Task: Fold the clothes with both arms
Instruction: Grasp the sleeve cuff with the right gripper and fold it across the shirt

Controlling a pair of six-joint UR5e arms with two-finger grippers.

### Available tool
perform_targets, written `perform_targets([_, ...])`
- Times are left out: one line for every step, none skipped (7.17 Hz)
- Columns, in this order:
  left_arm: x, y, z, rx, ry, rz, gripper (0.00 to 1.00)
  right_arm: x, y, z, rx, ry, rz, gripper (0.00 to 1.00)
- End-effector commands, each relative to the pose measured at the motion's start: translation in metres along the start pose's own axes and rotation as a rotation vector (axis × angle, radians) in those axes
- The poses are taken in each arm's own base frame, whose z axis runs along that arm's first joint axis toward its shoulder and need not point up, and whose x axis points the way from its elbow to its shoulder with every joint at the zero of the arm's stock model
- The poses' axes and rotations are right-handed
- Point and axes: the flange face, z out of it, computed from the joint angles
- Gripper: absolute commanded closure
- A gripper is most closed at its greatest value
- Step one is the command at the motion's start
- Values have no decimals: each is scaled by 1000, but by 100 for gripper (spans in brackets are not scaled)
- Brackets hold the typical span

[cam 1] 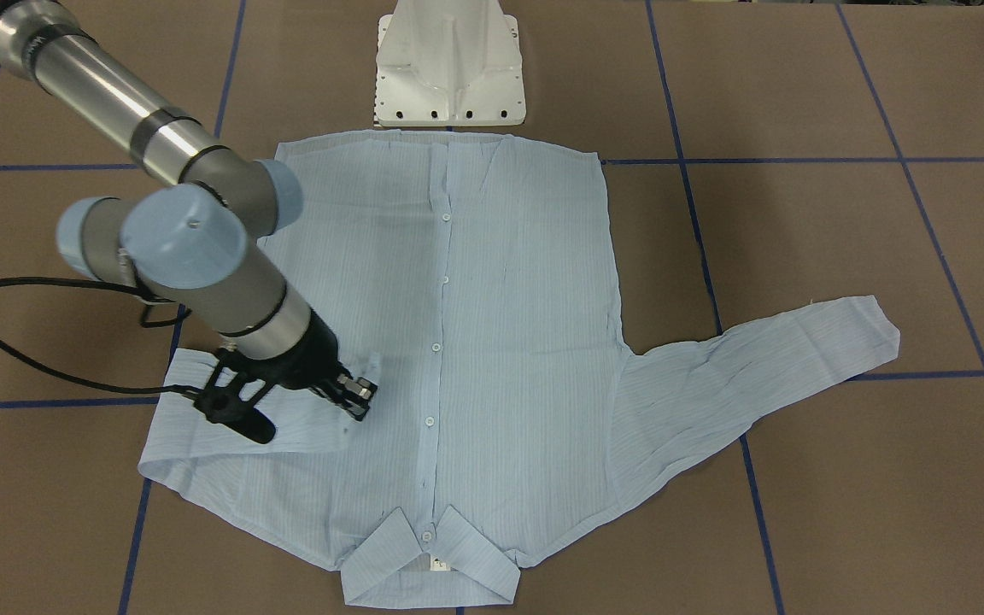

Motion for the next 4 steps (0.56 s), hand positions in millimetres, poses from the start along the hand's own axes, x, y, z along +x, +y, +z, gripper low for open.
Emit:
perform_targets([2,-1,-1,2,6,-7,0,-70,72,23,27,-21,70,100])
perform_targets([1,0,0,0,6,-9,0,-74,87,38,43,-9,64,100])
perform_targets([1,0,0,0,4,-9,0,-72,90,43,42,-4,63,100])
perform_targets([-2,1,4,-8,3,-14,0,-71,94,46,40,0,61,100])
